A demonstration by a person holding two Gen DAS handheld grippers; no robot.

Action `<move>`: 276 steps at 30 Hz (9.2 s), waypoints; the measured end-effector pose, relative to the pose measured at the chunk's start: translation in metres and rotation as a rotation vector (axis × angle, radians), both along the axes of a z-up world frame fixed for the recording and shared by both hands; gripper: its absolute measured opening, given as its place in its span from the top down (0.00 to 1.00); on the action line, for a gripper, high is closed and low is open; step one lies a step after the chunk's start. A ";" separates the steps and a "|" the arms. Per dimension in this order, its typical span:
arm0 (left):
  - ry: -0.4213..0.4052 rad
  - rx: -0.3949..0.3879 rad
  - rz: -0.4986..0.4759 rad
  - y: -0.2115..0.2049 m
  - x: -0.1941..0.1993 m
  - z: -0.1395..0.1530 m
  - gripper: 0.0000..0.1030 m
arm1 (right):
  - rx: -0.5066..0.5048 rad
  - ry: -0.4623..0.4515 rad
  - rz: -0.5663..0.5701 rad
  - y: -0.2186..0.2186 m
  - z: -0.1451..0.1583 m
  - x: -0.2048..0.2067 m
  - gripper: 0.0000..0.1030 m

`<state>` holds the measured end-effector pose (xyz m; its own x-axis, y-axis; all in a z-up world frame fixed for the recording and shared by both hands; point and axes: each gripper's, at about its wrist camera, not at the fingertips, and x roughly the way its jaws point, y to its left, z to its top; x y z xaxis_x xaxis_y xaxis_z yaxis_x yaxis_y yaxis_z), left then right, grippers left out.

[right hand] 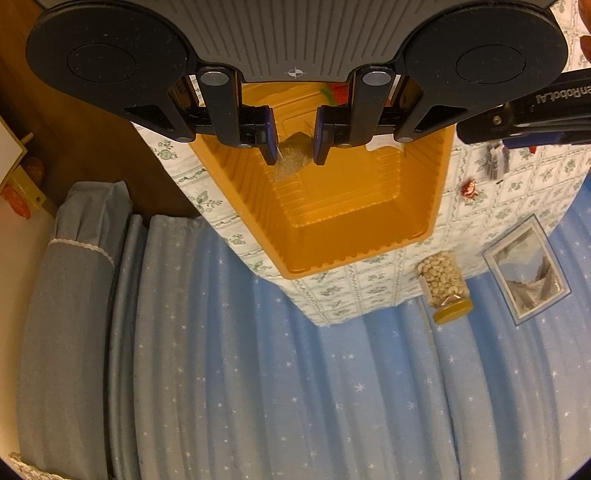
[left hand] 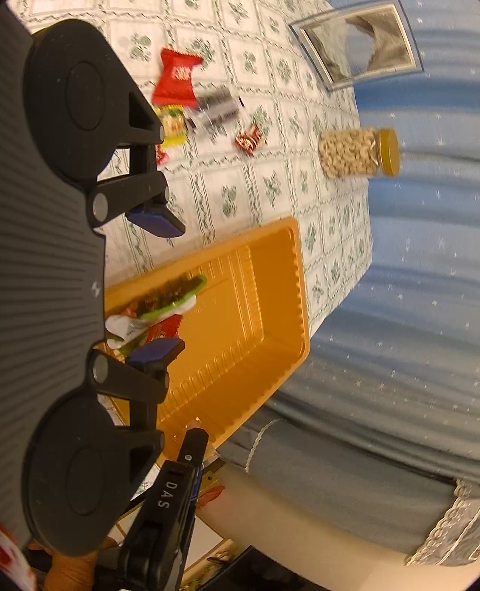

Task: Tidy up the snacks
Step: 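Open both tools to release the snacks into the orange tray, then move both open tools back toward the snack pile on the cloth, then grasp the red-gold wrapped candy with the left tool while the right tool grasps a small red candy, then carry both held candies over the orange tray, then open both tools to drop the candies into the orange tray, then move both open tools back toward the remaining snacks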

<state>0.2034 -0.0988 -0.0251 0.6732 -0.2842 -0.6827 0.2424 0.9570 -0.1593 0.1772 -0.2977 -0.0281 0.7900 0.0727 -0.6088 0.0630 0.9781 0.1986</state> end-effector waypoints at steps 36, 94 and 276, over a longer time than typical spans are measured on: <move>-0.023 -0.016 0.117 0.051 -0.049 0.018 0.39 | 0.000 0.018 0.056 0.025 0.016 -0.023 0.55; 0.030 0.095 0.140 0.154 -0.029 -0.047 0.31 | -0.030 0.011 0.349 0.151 -0.016 0.002 0.55; -0.051 0.030 0.100 0.048 -0.050 0.016 0.35 | 0.080 -0.009 0.054 0.008 0.013 -0.030 0.36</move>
<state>0.1536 -0.0506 -0.0094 0.7310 -0.1942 -0.6541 0.1529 0.9809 -0.1204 0.1473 -0.2892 -0.0155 0.7891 0.1632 -0.5921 0.0085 0.9610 0.2763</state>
